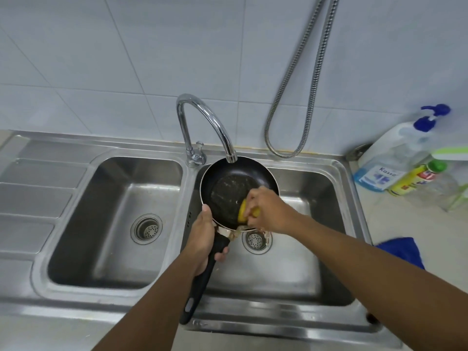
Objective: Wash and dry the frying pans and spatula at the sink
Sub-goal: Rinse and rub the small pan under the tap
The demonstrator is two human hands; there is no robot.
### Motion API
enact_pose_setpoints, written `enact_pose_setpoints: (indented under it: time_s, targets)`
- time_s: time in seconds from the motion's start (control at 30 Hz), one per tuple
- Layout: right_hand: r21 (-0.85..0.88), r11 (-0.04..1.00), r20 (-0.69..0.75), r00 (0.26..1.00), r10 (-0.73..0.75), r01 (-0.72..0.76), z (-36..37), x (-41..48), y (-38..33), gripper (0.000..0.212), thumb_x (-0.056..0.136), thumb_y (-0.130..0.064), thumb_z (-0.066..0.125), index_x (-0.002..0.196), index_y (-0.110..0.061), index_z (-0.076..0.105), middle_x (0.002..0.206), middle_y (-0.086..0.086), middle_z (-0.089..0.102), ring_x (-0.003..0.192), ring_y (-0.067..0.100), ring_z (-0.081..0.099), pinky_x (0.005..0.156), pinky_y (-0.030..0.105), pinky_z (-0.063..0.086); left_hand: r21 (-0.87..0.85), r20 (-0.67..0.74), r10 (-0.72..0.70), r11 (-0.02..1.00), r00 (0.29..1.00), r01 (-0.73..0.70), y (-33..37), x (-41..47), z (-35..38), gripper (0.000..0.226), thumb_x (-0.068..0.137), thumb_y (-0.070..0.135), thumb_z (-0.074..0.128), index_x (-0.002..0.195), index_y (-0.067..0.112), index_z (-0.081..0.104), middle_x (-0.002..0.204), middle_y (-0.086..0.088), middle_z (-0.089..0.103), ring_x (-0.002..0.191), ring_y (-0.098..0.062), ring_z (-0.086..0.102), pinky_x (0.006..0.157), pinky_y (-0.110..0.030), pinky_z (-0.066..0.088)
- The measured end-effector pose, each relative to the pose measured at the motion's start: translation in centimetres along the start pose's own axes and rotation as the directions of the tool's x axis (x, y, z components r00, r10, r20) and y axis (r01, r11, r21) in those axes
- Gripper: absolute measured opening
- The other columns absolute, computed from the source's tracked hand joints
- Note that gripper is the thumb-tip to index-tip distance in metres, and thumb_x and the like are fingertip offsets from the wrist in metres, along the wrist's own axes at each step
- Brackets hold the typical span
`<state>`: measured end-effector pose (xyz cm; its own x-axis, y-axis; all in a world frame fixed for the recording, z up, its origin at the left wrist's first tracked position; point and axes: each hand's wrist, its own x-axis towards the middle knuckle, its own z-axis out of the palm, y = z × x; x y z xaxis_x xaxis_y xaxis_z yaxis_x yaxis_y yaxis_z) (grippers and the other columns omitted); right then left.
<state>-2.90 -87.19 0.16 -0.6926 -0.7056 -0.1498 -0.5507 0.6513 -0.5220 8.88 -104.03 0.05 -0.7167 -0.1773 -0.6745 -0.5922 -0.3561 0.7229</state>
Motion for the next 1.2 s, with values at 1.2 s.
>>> enact_pose_setpoints:
  time_s: [1.2]
  targets:
    - [0.158, 0.986, -0.198, 0.980, -0.019, 0.051, 0.2, 4.6, -1.9, 0.013, 0.083, -0.010, 0.079, 0.094, -0.017, 0.078, 0.098, 0.000, 0.065, 0.089, 0.014, 0.060, 0.076, 0.016, 0.043, 0.386, 0.008, 0.142, 0.913, 0.990, -0.134, 0.5, 1.9, 0.8, 0.050, 0.104, 0.061, 0.024, 0.122, 0.025, 0.054, 0.095, -0.028, 0.069, 0.047, -0.027, 0.057, 0.037, -0.023, 0.039]
